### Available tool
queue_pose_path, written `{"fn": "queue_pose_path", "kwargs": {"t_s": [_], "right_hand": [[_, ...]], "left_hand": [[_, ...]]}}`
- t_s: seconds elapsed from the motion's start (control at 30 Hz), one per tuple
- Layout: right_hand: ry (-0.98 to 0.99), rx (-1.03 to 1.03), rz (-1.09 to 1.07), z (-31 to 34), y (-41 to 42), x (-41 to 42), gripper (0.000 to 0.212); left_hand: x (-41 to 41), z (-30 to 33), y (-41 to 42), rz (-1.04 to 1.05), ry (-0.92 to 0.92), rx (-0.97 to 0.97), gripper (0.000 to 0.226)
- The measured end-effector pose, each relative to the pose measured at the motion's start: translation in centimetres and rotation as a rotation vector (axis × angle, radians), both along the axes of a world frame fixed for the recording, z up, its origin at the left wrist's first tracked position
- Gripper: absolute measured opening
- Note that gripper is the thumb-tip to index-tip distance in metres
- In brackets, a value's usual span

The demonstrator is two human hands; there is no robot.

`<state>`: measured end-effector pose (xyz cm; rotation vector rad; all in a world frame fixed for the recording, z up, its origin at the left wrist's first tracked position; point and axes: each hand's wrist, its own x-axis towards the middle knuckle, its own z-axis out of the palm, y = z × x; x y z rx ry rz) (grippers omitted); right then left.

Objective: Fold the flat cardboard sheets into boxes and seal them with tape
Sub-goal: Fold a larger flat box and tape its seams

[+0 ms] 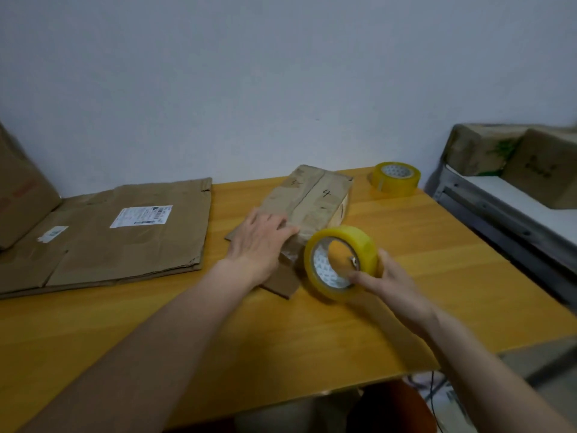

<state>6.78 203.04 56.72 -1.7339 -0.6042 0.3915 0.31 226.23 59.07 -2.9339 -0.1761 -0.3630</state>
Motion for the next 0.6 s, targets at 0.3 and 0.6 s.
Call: {"fn": "queue_pose_path", "kwargs": {"t_s": [0.3, 0.6], "right_hand": [[0.052, -0.008, 0.363, 0.9, 3.0, -3.2, 0.044], [0.206, -0.078, 0.407, 0.9, 2.8, -3.2, 0.036]], "left_hand": [[-0.4, 0.9, 2.6, 0.159, 0.097, -0.286, 0.047], [1.5, 2.1, 0.3, 0.341, 0.252, -0.171, 0.105]]}}
